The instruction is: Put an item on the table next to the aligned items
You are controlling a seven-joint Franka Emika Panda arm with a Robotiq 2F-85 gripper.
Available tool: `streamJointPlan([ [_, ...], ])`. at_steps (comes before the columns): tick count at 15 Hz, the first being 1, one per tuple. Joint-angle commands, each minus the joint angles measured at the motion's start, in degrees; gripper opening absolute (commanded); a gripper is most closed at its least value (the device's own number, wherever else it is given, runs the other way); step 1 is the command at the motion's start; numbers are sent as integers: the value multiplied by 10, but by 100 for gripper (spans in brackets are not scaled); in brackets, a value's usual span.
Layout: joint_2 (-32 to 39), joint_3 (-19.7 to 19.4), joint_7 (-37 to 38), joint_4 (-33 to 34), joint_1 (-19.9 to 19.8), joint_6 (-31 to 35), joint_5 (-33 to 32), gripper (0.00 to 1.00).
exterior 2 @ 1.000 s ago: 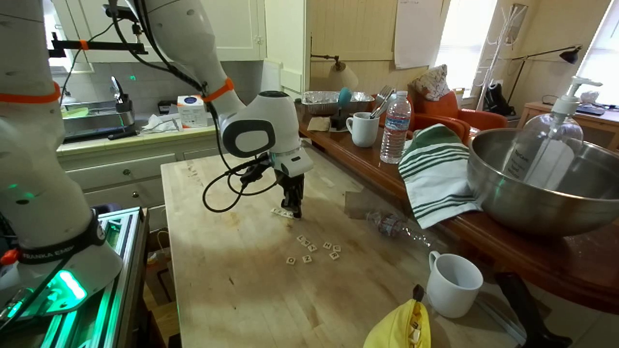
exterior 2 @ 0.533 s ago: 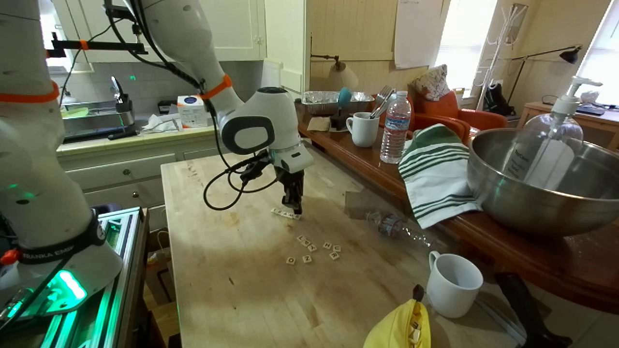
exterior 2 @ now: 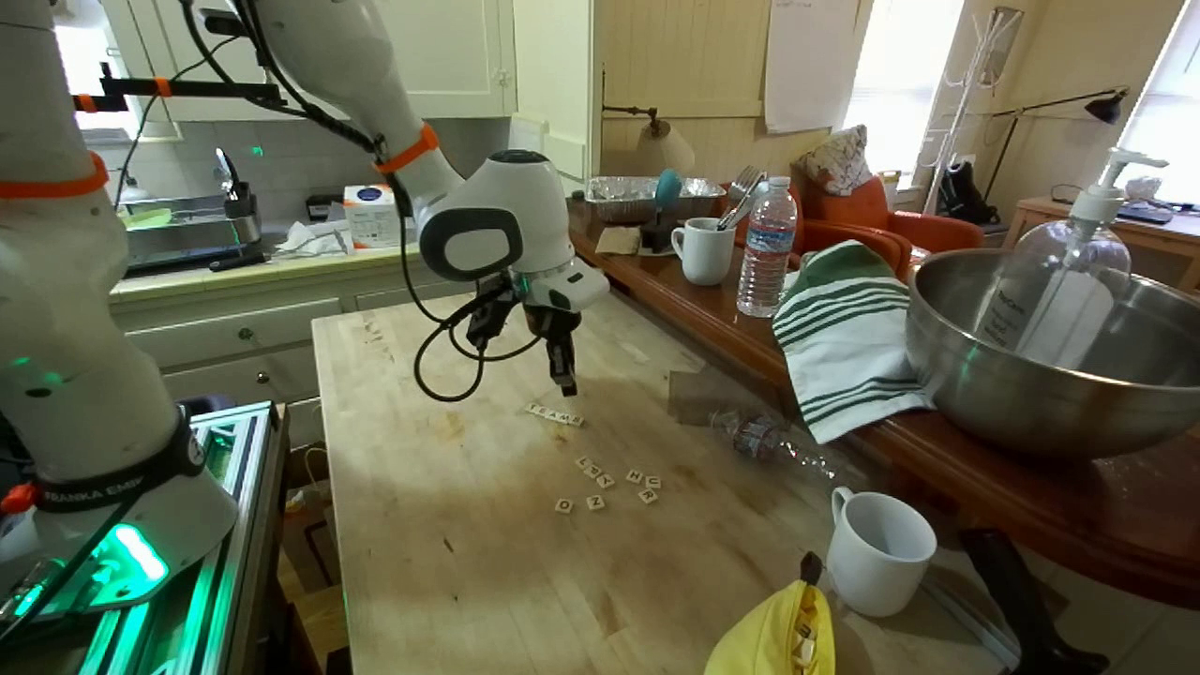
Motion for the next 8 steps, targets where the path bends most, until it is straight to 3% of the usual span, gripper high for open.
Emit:
streamJointPlan([
  [1,-37,30,-126,-16,-27,-36,40,0],
  [8,-68,43,-391,-19,-39,-71,93,0],
])
